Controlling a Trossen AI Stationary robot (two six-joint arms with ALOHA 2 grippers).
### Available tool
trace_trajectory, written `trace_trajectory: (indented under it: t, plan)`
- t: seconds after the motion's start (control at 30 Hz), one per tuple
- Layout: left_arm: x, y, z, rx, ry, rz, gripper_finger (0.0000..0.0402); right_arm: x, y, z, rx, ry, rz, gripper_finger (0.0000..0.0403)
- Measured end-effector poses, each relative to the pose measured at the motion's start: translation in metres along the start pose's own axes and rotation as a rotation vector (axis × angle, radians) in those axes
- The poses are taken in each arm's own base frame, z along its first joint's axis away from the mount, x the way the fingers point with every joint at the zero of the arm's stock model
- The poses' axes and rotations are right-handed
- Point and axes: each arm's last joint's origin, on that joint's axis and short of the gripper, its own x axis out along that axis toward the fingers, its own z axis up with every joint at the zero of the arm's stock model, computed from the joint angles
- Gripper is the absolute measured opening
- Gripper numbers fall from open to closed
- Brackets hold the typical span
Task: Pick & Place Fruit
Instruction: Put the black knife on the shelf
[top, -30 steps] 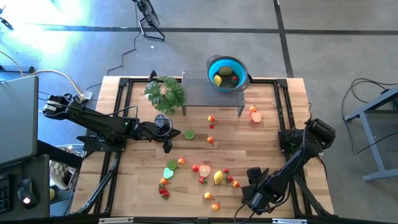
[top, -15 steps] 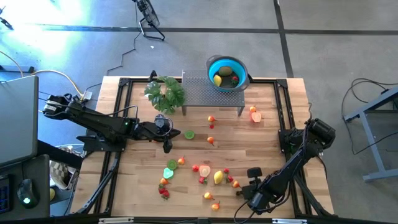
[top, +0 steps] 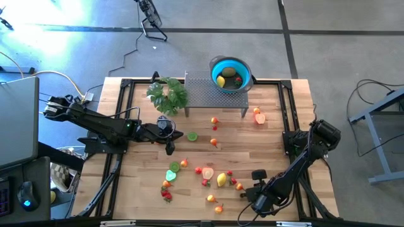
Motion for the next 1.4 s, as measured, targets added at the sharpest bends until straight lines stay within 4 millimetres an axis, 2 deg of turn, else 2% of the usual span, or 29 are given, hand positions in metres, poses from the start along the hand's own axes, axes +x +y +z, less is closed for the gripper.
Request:
trace_trajectory:
  t: [0.17, 0.4, 0.8, 0.97, 1.2, 1.4]
  plan:
    - [0.000, 0.000, 0.000, 0.000, 0.000, 0.000, 0.0000, -0.009, -0.001, 0.000, 0.010, -0.011, 0.027, 0.0048]
    - [0.000, 0.000, 0.000, -0.001, 0.000, 0.000, 0.0000, -0.039, -0.009, 0.004, 0.036, -0.100, 0.072, 0.0047]
    - [0.000, 0.000, 0.000, 0.002, 0.001, 0.001, 0.0000, -0.093, -0.055, 0.030, 0.247, -0.424, 0.013, 0.0047]
    - [0.000, 0.001, -0.001, 0.013, 0.009, 0.009, 0.0000, -0.103, -0.072, 0.045, 0.276, -0.530, -0.003, 0.0047]
    - [0.000, 0.001, -0.001, 0.015, 0.010, 0.011, 0.0000, -0.103, -0.095, 0.059, 0.261, -0.553, -0.038, 0.0047]
    - [0.000, 0.001, -0.001, 0.026, 0.000, 0.027, 0.0000, -0.106, -0.112, 0.072, 0.297, -0.590, 0.012, 0.0047]
